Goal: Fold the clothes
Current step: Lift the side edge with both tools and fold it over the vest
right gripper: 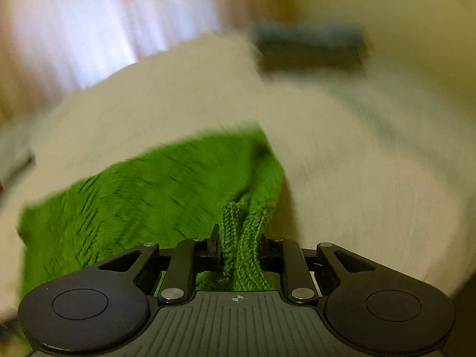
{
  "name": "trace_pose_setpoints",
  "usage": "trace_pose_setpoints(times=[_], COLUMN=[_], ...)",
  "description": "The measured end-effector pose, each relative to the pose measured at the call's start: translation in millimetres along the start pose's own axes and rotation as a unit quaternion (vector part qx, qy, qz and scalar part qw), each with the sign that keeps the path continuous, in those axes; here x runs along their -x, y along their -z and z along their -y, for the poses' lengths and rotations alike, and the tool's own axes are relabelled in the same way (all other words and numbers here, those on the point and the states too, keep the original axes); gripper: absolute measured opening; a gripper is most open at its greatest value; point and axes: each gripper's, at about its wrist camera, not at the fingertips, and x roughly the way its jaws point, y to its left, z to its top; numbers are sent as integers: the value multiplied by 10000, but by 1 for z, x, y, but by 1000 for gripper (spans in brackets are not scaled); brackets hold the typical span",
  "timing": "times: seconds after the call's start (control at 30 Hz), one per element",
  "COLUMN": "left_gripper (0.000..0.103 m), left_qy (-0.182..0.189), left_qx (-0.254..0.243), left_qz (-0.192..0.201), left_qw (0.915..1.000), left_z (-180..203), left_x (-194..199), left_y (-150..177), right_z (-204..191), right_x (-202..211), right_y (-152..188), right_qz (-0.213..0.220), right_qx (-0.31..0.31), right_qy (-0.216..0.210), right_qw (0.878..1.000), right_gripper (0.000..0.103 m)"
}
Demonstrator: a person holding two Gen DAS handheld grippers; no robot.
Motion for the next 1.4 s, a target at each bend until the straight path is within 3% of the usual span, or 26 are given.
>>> trace_pose_setpoints(times=[0.1, 0.2, 0.3, 0.4, 0.47, 0.53, 0.6, 0.67, 0.73, 0.83, 1.07, 1.1, 1.13, 1.17, 1.2, 1.23, 1.33, 1.4], left_gripper=[21, 21, 21, 21, 21, 18, 16, 16, 16, 16, 16, 16, 16, 16, 16, 16, 16, 16], left_qy=[-63, -144, -325, -505, -587, -571, -537, -513, -497, -473, -421, -426, -430, -435, -444, -453, -493, -522], left_qx=[76, 243, 376, 575, 727, 811, 860, 895, 901, 910, 981, 976, 979, 989, 995, 1000, 1002, 973], left_qz=[257, 497, 659, 686, 651, 626, 626, 624, 630, 638, 634, 634, 632, 632, 633, 635, 642, 651], left_qw=[9996, 9984, 9966, 9947, 9935, 9931, 9929, 9927, 9927, 9927, 9923, 9923, 9923, 9921, 9920, 9919, 9917, 9918], left_z=[-8, -24, -42, -62, -75, -84, -90, -93, -93, -94, -99, -99, -99, -99, -100, -100, -98, -96], left_x=[20, 41, 56, 66, 70, 72, 75, 75, 73, 69, 72, 72, 72, 73, 73, 74, 76, 78], left_y=[-8, -14, -19, -16, -10, -4, -2, -1, -1, -2, 1, 2, 2, 2, 3, 3, 5, 5], right_z=[-78, -151, -199, -228, -234, -235, -231, -223, -219, -214, -247, -250, -254, -254, -255, -255, -248, -224], right_x=[22, 41, 44, 27, 14, 11, 11, 26, 44, 59, 33, 28, 24, 27, 30, 34, 49, 57], right_y=[1, 25, 69, 118, 138, 143, 124, 104, 92, 85, 123, 128, 133, 134, 134, 135, 125, 108], right_qz=[772, 1446, 1675, 1390, 1093, 1195, 1258, 1581, 1980, 2130, 1316, 1195, 1074, 1104, 1148, 1192, 1362, 1401], right_qx=[1532, 2849, 3772, 4441, 4508, 4533, 4143, 3688, 3445, 3065, 4034, 4238, 4440, 4500, 4547, 4592, 4309, 3625], right_qy=[10, -293, -745, -1030, -1198, -1131, -1283, -1473, -1550, -1909, -1658, -1596, -1532, -1622, -1727, -1832, -2025, -2004], right_qw=[9852, 9471, 9078, 8791, 8778, 8761, 8922, 9041, 9045, 9079, 8902, 8835, 8763, 8712, 8662, 8610, 8687, 8993], right_gripper=[18, 18, 18, 18, 18, 18, 18, 18, 18, 18, 20, 39, 47, 70, 87, 87, 87, 87])
